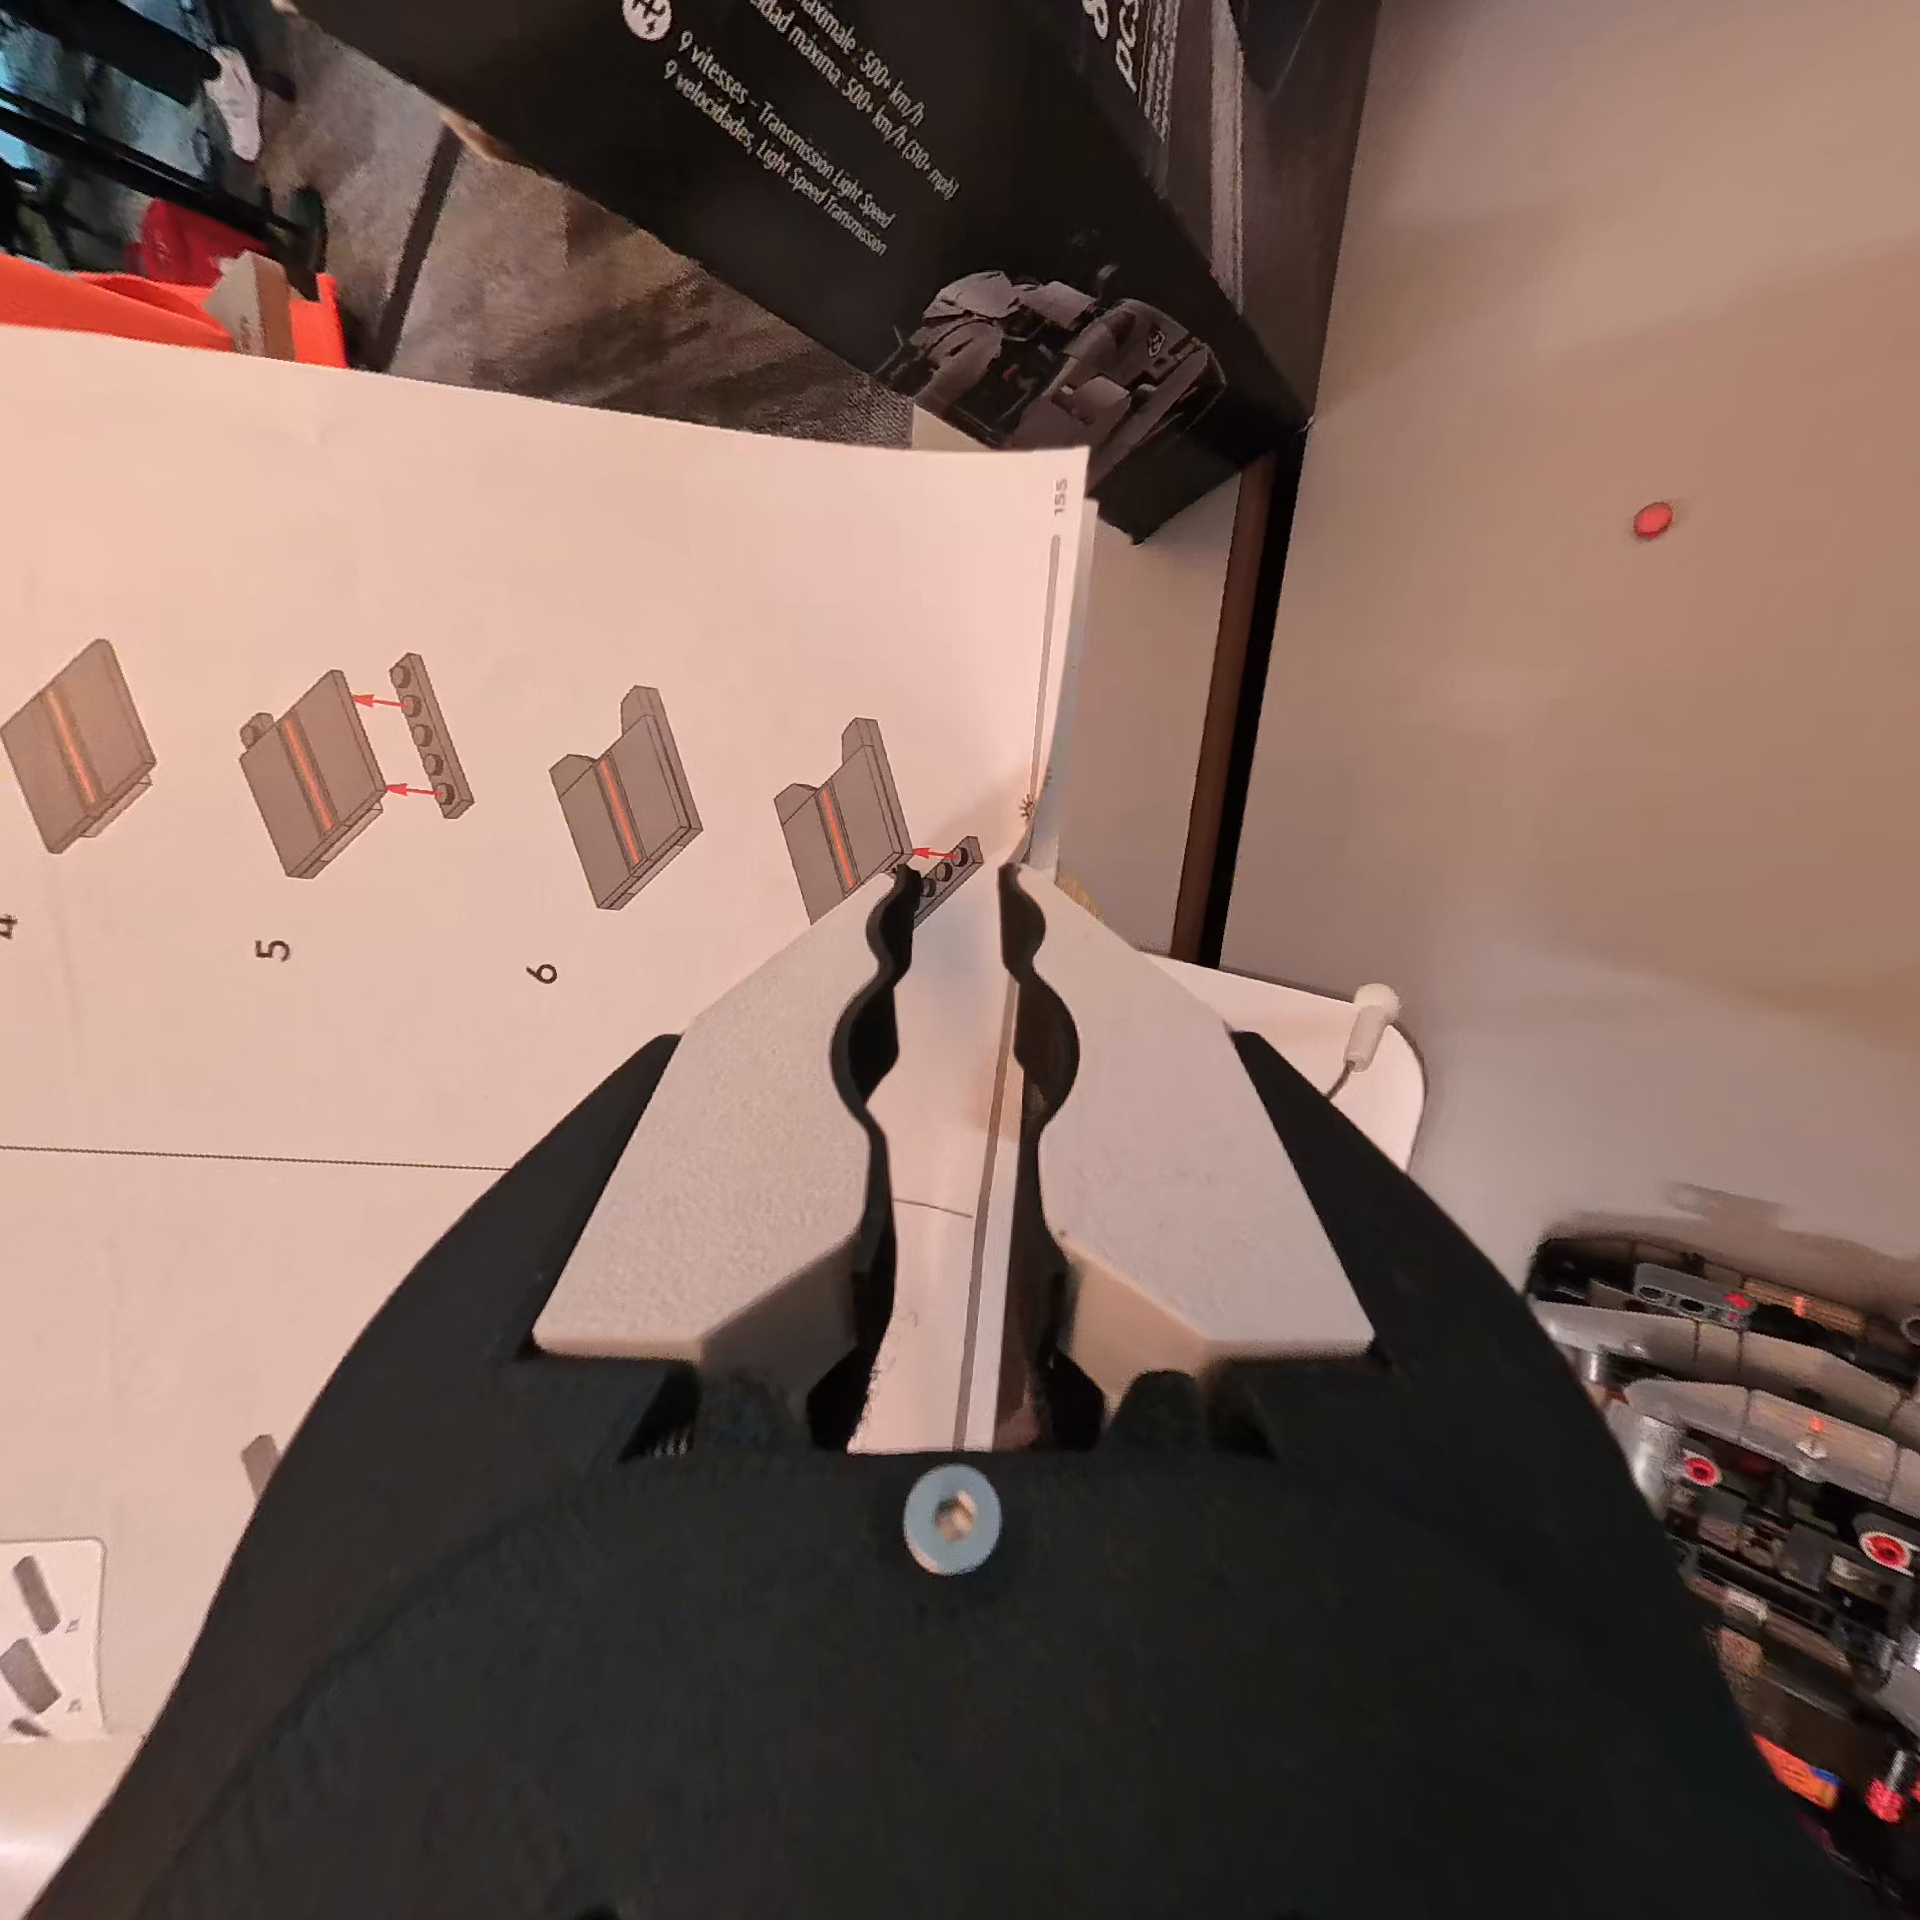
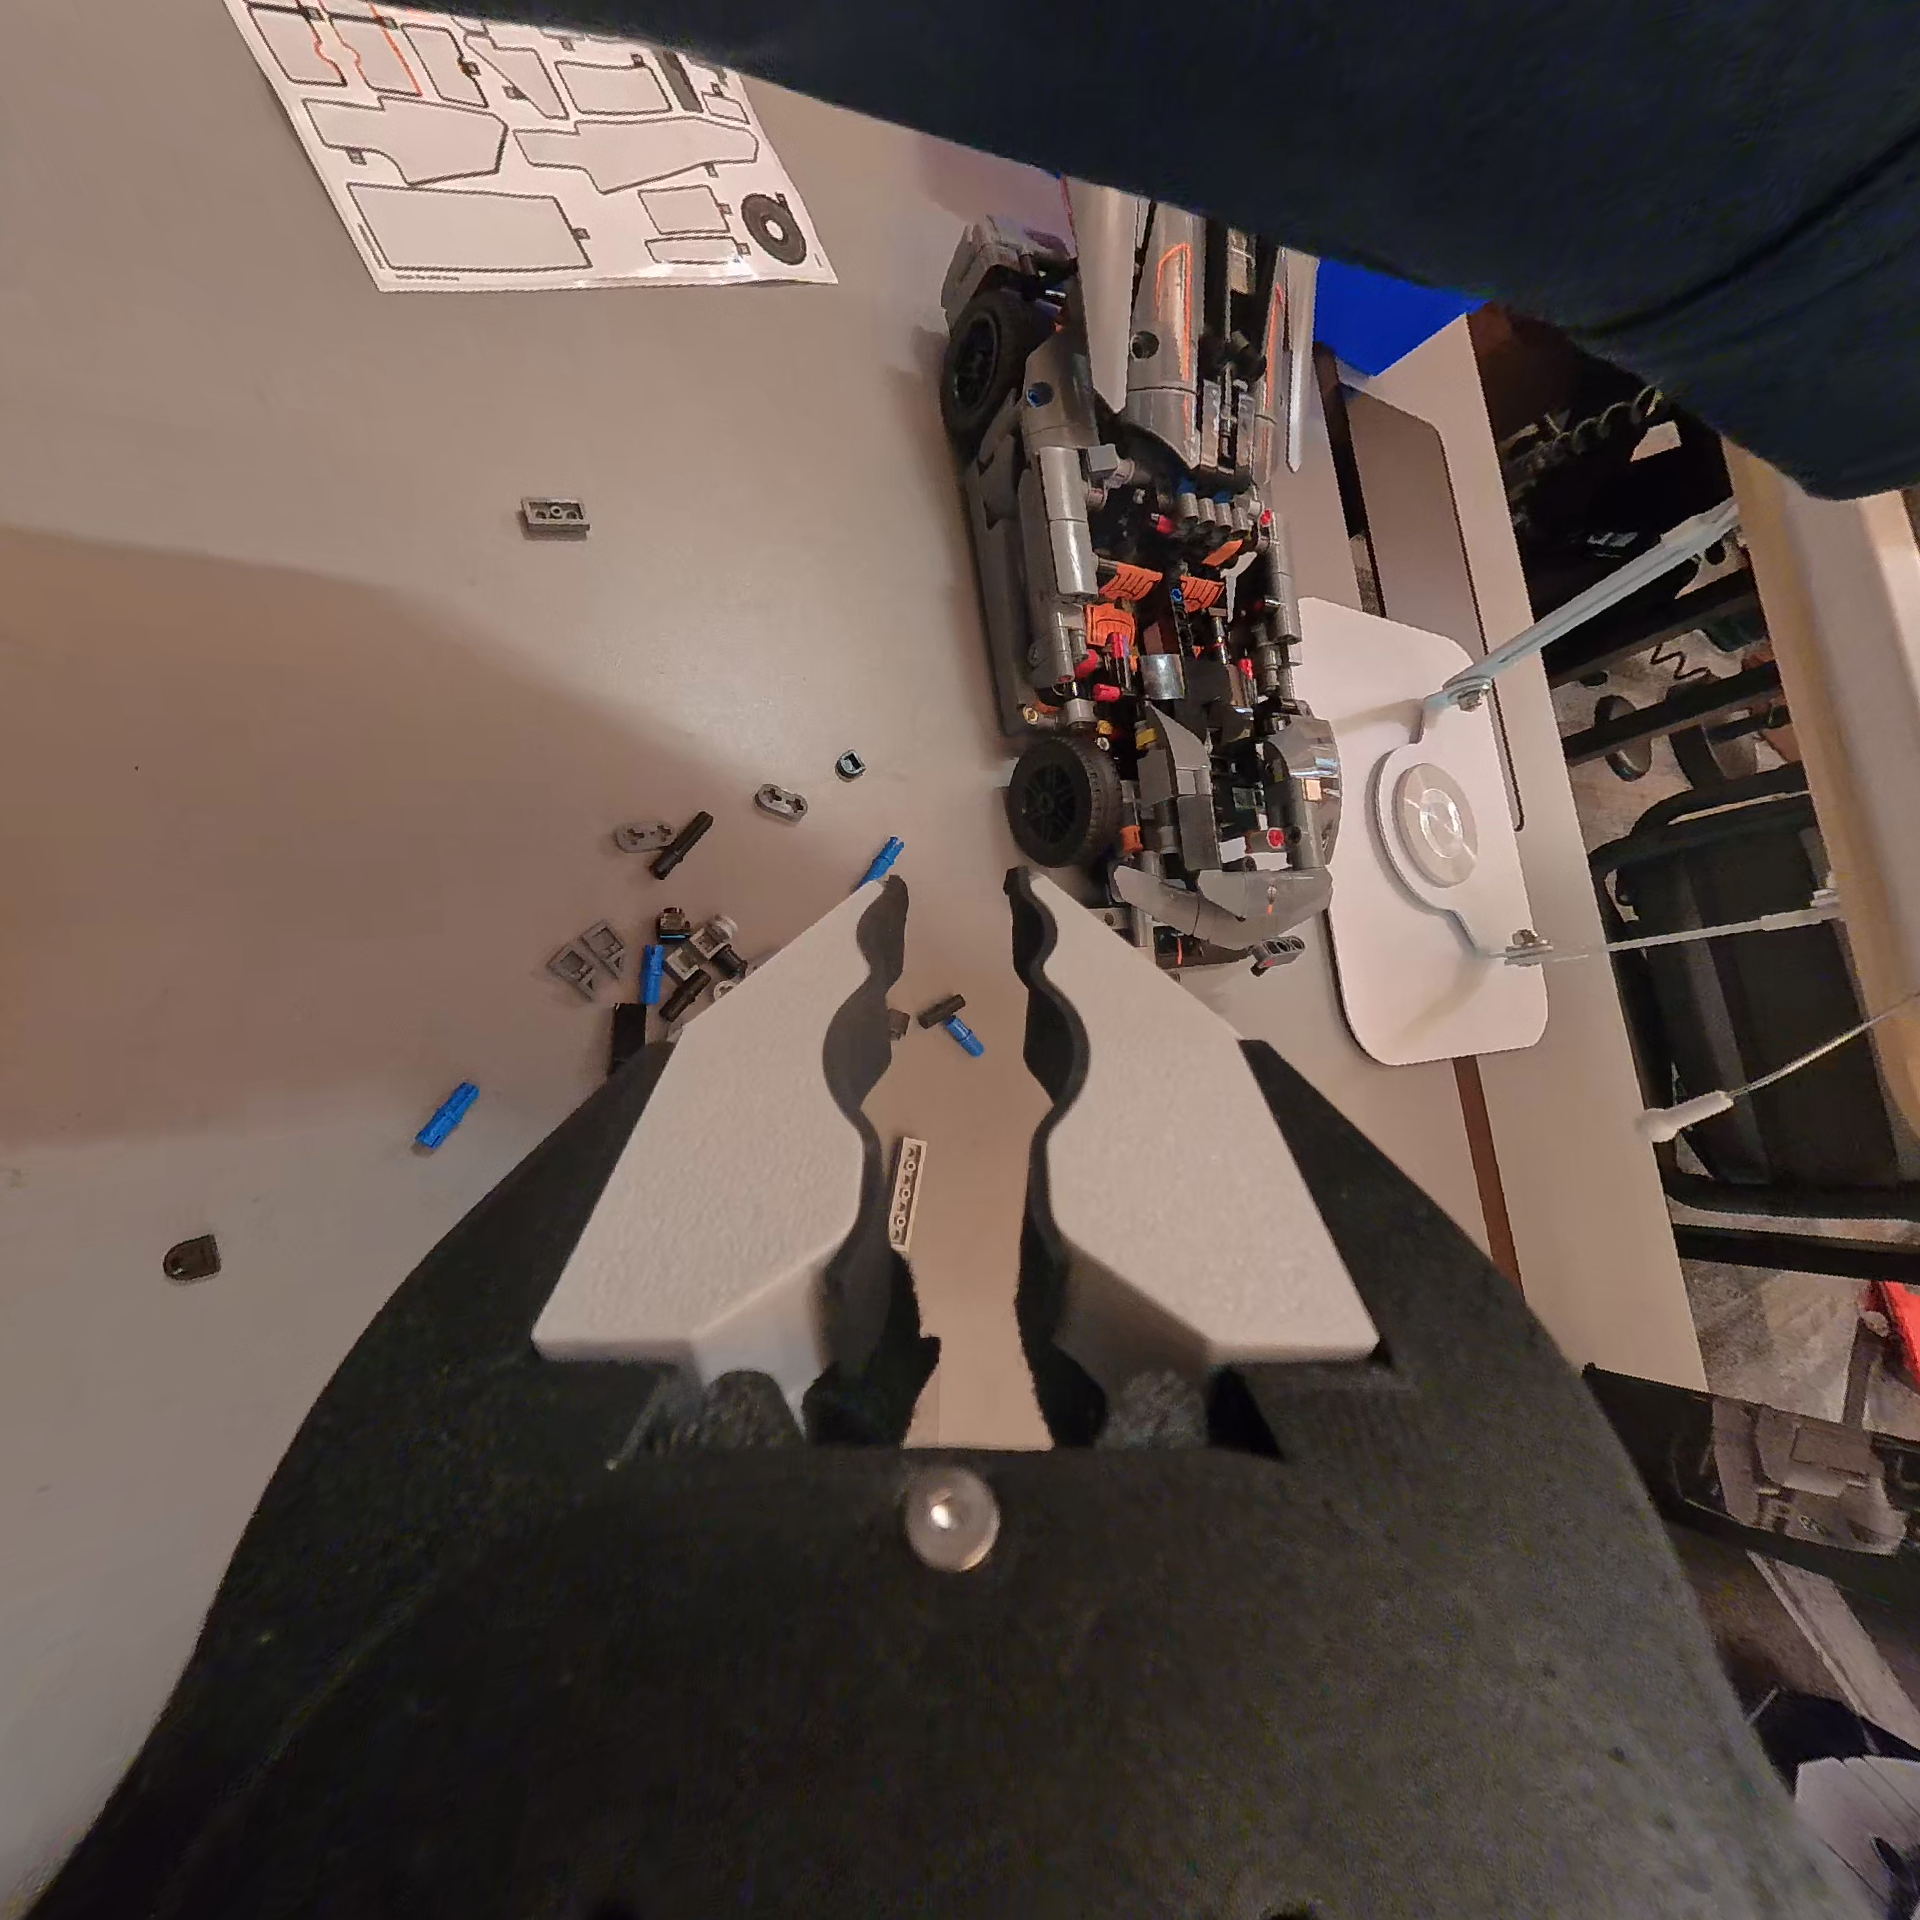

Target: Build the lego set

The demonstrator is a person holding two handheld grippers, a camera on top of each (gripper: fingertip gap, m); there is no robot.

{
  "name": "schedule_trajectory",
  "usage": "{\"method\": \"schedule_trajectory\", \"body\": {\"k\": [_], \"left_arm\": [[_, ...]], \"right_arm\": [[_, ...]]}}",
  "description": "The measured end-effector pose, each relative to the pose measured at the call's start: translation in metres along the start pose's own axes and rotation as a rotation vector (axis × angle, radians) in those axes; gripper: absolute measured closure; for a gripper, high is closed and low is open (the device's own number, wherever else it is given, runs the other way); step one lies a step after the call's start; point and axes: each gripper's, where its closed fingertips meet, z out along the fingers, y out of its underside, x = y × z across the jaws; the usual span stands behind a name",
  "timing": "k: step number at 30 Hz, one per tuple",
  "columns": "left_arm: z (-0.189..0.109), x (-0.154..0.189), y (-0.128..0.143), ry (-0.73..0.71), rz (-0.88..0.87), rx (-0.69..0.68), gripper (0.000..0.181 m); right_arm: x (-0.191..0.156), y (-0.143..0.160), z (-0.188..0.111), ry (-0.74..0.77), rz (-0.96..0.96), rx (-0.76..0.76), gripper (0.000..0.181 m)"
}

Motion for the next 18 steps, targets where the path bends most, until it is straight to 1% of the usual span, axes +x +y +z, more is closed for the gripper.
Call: {"method": "schedule_trajectory", "body": {"k": [6, 11, 14, 16, 18], "left_arm": [[0.0008, 0.0011, 0.0005, -0.056, 0.047, -0.014, 0.165], [0.0022, 0.0009, 0.0013, -0.177, 0.139, -0.041, 0.165], [0.0020, 0.0024, 0.0011, -0.249, 0.192, -0.061, 0.169], [0.0027, 0.0048, 0.0011, -0.277, 0.223, -0.070, 0.174], [0.0027, 0.0050, 0.0010, -0.308, 0.245, -0.079, 0.176]], "right_arm": [[-0.0003, 0.0001, 0.0001, 0.000, -0.002, -0.002, 0.163], [0.0003, 0.0002, -0.0002, 0.001, 0.000, -0.001, 0.163], [0.0001, 0.0002, -0.0002, 0.001, 0.000, -0.001, 0.163], [0.0002, 0.0001, -0.0002, 0.001, 0.000, -0.001, 0.163], [0.0003, 0.0002, -0.0002, 0.001, 0.000, -0.002, 0.163]]}}
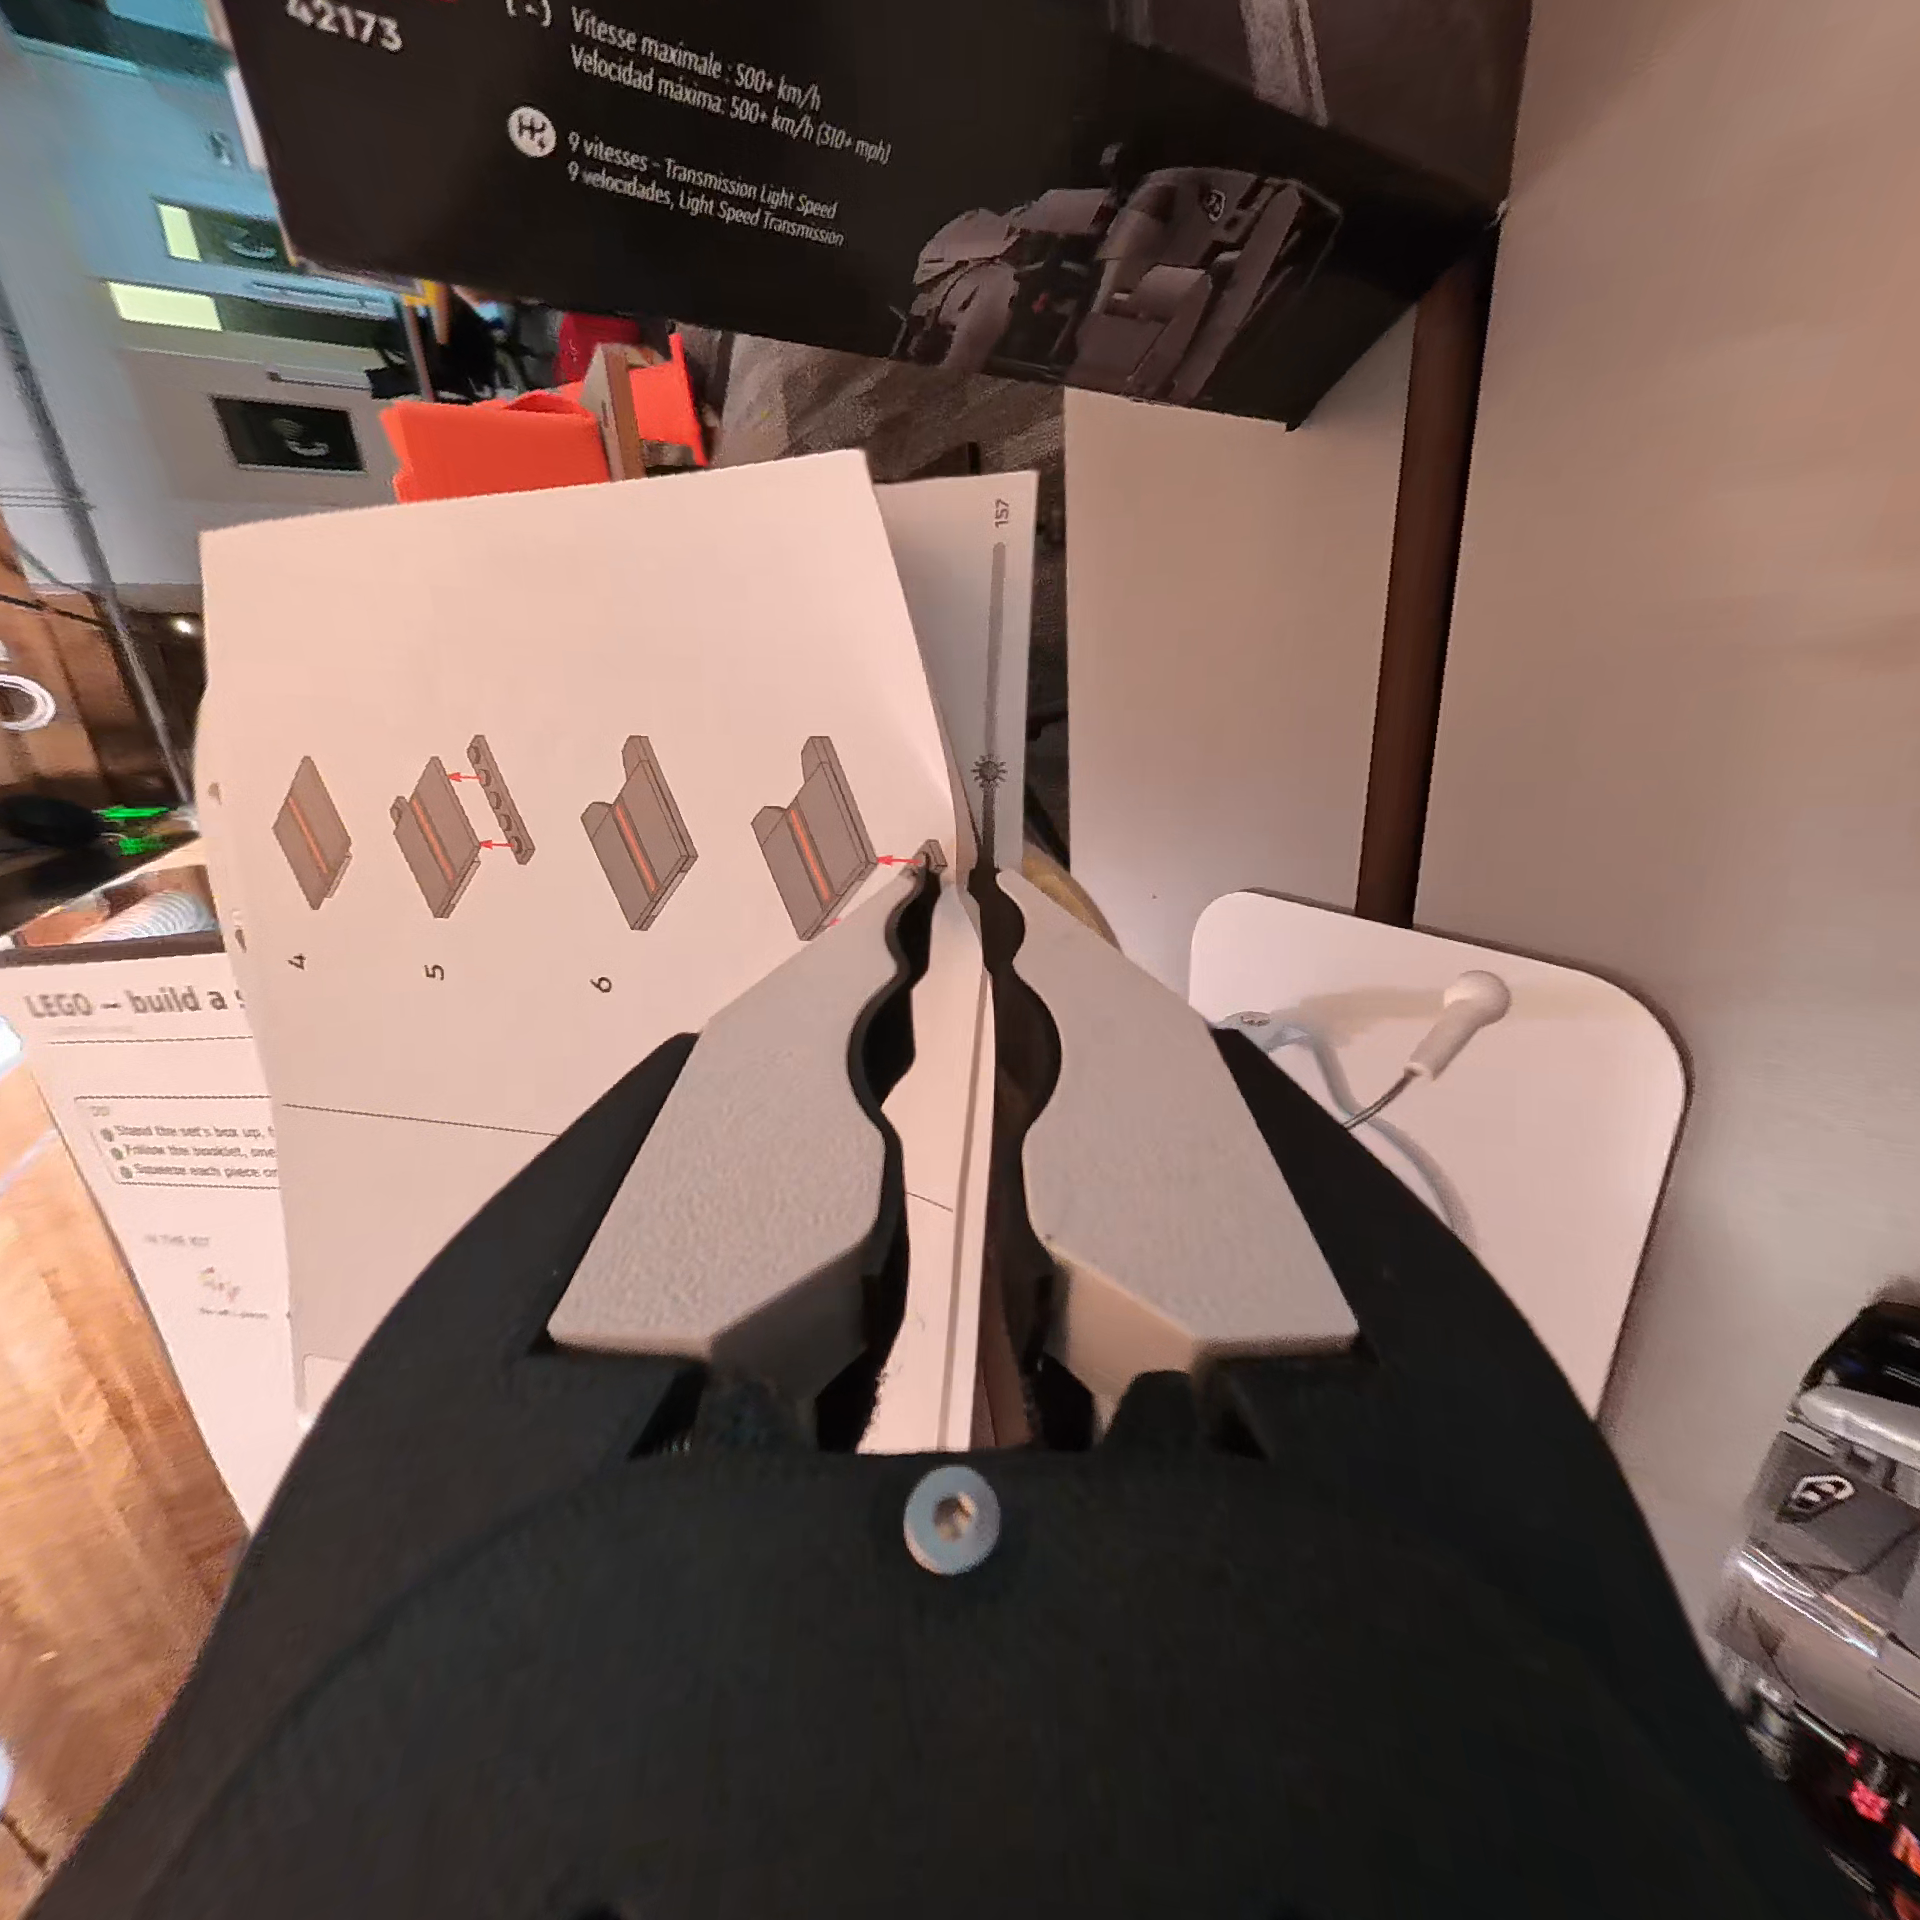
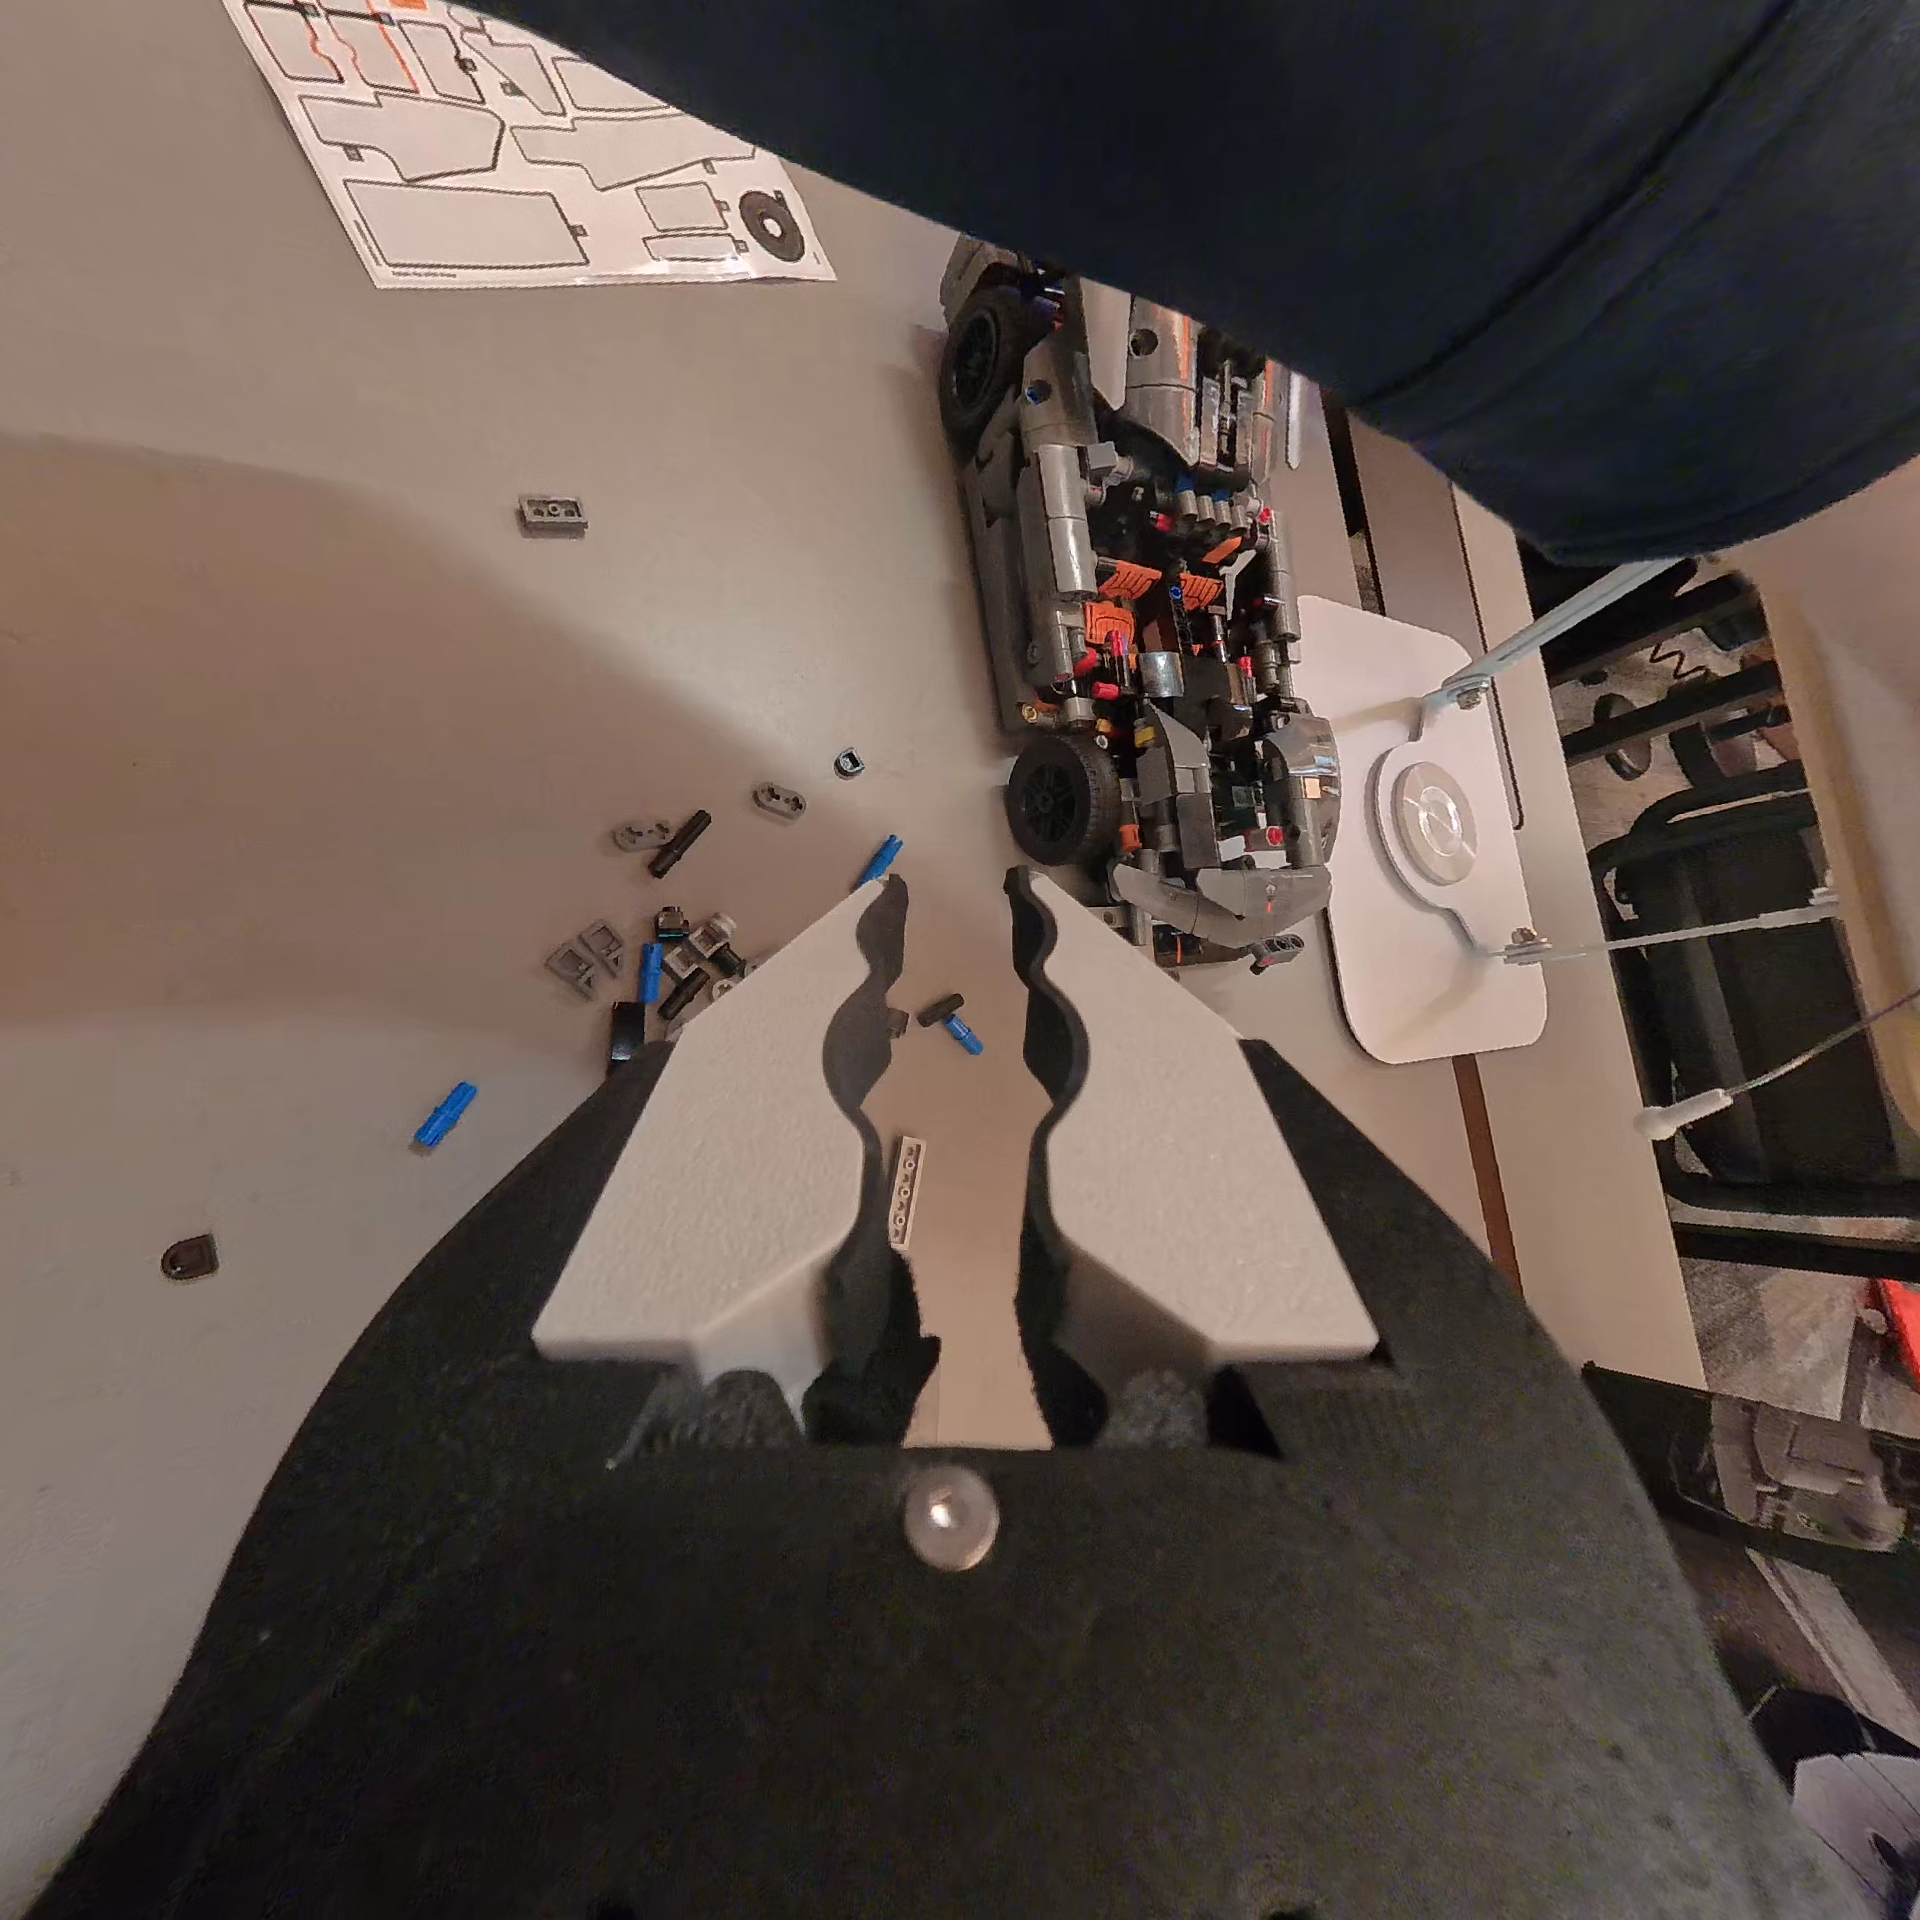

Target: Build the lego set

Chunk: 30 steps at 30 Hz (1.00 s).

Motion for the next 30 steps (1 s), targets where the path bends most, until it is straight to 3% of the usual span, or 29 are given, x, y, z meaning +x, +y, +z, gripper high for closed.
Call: {"method": "schedule_trajectory", "body": {"k": [12, 20, 25, 30], "left_arm": [[-0.003, -0.007, -0.004, -0.229, 0.172, -0.072, 0.181], [-0.043, -0.036, -0.010, -0.256, -0.168, 0.178, 0.181], [-0.087, -0.062, 0.023, -0.272, -0.421, 0.305, 0.181], [-0.127, -0.071, 0.095, -0.245, -0.727, 0.385, 0.181]], "right_arm": [[0.001, 0.001, 0.000, 0.001, 0.002, -0.002, 0.163], [0.000, 0.000, -0.001, 0.000, 0.000, -0.001, 0.163], [0.000, 0.000, -0.001, -0.001, -0.002, -0.003, 0.163], [-0.001, 0.001, 0.000, 0.001, -0.007, -0.010, 0.163]]}}
